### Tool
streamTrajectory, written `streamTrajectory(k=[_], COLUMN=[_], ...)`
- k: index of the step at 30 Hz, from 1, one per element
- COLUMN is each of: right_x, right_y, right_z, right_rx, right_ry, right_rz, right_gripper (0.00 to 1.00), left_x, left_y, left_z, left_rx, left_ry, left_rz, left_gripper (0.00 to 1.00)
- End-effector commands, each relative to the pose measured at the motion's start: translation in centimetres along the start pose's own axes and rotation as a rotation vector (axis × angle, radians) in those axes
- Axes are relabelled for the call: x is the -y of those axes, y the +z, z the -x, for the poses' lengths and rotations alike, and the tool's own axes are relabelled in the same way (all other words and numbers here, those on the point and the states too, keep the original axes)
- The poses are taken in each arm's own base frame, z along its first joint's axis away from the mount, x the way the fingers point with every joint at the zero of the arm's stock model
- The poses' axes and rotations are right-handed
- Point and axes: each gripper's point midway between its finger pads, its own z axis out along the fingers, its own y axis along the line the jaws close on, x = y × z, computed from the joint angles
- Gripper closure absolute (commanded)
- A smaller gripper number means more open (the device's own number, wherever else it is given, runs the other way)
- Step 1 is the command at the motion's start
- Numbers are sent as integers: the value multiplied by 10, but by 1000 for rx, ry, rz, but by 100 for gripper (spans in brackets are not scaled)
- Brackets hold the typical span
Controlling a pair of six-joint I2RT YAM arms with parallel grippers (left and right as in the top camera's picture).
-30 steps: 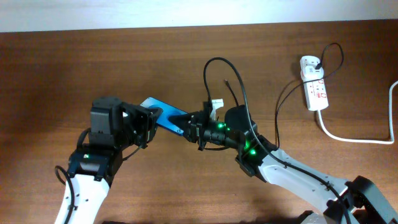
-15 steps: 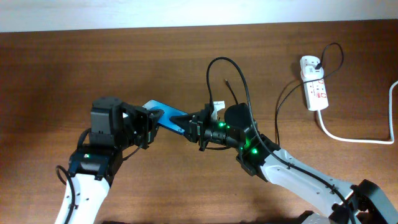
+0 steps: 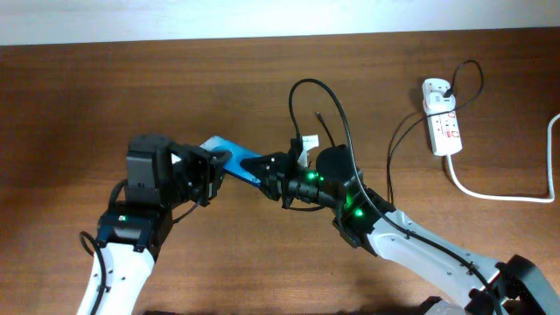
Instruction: Plug charger to phone and switch on socket
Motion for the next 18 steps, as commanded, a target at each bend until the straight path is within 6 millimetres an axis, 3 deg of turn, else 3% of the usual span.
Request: streamTrajectory(k=[1,8,14,18], right_x=[23,23,25,41], right_y=[4,4,4,0], right_z=[12,12,19,33], right_rx=[49,48,87,155], right_ry=[-127,-179,-244,-316], right_rz=[-58,-58,-69,-148], right_gripper=[60,57,30,25], left_x=[12,11,10,-3], left_y=[-5,-5,-6,-7], left_z=[-14,1,7,16], left_rx=[-42,45,82,111], left_ry=[175,317,612,735], left_rz=[-36,-19,3,79], left_gripper=[100,100,100,100])
